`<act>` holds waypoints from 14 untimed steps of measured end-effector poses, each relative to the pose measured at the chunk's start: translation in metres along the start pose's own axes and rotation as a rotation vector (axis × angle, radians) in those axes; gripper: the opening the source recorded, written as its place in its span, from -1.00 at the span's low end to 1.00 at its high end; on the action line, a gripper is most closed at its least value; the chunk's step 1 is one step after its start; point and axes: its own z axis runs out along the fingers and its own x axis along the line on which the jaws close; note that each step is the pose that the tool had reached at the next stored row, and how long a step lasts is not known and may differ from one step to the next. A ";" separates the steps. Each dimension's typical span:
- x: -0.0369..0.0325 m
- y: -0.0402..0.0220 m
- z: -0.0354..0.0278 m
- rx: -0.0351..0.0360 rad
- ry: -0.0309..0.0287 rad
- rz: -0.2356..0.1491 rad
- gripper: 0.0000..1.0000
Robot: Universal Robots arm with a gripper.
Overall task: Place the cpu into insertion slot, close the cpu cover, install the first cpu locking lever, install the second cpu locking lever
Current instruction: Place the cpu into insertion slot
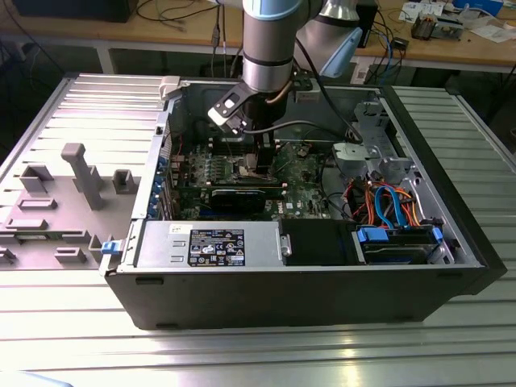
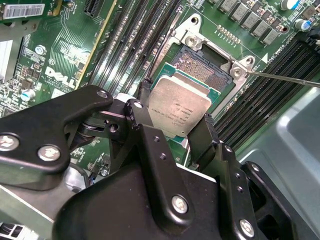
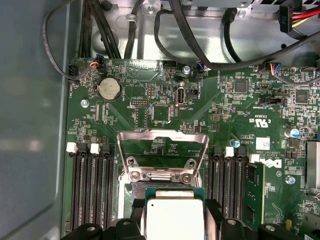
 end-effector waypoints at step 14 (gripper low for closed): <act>0.0001 -0.0001 0.0037 0.0000 0.0000 0.000 0.09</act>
